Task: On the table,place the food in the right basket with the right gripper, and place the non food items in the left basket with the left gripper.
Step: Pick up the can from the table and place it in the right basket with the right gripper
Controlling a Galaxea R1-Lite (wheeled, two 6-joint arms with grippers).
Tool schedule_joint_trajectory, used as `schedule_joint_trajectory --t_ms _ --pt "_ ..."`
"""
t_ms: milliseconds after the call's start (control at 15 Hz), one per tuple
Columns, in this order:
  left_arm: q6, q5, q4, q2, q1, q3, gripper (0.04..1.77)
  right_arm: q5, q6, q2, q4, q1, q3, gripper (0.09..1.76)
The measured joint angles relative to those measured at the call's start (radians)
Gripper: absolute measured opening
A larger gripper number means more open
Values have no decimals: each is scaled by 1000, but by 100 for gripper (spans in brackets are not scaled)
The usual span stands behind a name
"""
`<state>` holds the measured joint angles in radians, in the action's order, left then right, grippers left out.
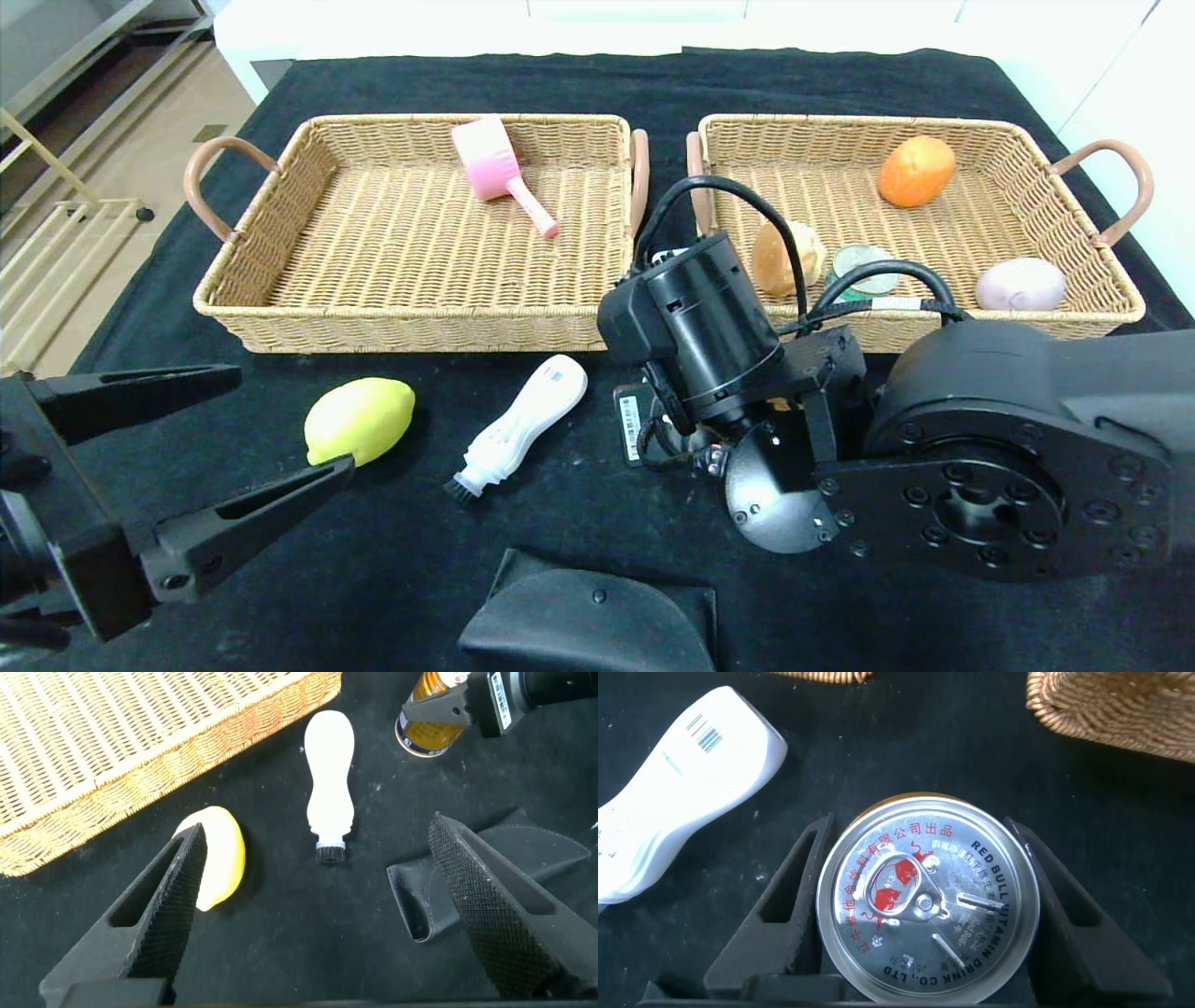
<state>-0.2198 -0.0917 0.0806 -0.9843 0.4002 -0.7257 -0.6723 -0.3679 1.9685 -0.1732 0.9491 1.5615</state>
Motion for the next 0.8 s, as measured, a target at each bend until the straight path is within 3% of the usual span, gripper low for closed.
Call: schedule_joint_trajectory --t_ms 800 --pt "-1 0 0 -2 0 0 172 2 0 6 -2 -4 -1 119"
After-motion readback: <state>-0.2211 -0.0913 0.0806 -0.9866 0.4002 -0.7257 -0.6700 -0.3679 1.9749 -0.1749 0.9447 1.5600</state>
